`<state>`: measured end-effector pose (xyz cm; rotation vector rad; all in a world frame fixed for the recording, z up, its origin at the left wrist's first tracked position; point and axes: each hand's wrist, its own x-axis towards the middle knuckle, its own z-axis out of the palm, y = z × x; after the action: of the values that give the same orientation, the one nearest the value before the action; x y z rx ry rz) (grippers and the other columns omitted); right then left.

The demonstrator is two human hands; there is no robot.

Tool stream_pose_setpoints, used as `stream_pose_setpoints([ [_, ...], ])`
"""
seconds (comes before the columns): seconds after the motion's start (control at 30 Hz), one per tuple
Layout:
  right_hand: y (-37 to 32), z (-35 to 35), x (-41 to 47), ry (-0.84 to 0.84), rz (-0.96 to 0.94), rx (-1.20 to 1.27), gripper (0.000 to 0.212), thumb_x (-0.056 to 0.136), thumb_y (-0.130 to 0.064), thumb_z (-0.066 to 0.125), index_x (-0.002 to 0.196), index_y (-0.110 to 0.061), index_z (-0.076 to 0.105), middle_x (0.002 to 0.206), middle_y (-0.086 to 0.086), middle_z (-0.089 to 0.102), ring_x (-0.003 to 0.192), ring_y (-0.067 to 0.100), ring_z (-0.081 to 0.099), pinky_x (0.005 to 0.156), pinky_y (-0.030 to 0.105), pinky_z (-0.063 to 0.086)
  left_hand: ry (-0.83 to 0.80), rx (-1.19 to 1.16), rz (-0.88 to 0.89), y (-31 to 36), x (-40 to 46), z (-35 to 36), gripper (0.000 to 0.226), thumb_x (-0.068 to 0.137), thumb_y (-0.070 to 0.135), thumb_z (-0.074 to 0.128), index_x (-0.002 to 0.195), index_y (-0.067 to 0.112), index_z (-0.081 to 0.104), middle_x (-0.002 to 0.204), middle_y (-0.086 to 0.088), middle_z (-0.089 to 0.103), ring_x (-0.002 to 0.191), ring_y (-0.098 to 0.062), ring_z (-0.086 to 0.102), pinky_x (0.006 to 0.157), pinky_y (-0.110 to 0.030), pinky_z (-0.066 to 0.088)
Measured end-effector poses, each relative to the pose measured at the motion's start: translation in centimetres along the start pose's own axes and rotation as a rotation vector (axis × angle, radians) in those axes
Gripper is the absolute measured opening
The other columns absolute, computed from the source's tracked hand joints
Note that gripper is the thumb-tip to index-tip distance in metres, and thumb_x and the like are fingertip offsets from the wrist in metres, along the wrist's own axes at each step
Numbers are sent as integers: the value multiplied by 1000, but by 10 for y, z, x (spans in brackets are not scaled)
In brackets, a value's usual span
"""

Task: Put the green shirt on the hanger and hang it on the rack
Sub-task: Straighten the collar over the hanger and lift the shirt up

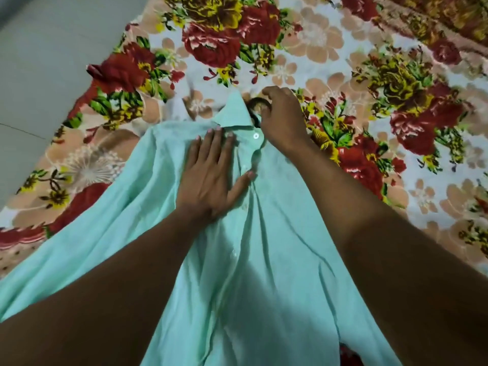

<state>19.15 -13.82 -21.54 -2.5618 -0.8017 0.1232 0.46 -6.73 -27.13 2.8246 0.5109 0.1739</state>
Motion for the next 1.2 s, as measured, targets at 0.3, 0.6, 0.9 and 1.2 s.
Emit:
stream_pose_setpoints([
  [0.3,25,-12,51,-78,108,25,21,91,-8,65,108,-2,74,111,19,74,104,34,68,92,40,56,-22,25,-13,-2,5,-1,82,101,64,26,165,15,12,173,-11,7,161,-24,-1,128,-51,8],
  [0.6,51,-16,54,1,76,2,14,97,-15,61,107,-7,68,109,15,66,102,32,61,89,44,52,-41,84,-38,-2,6,2,82,101,63,28,165,15,11,173,-10,5,161,-24,-2,128,-51,9],
  [0.9,65,-29,37,21,114,92,21,101,-31,60,106,-11,65,96,7,66,90,26,62,78,41,53,9,81,-40,-2,4,5,80,101,60,31,164,12,19,172,-11,11,161,-24,2,128,-51,10],
  [1.2,65,-32,-10,-226,413,-230,86,91,-69,56,142,-1,44,141,24,48,127,42,52,91,47,51,8,107,-37,-3,3,8,81,102,62,24,164,11,13,172,-12,9,161,-24,1,129,-50,8],
])
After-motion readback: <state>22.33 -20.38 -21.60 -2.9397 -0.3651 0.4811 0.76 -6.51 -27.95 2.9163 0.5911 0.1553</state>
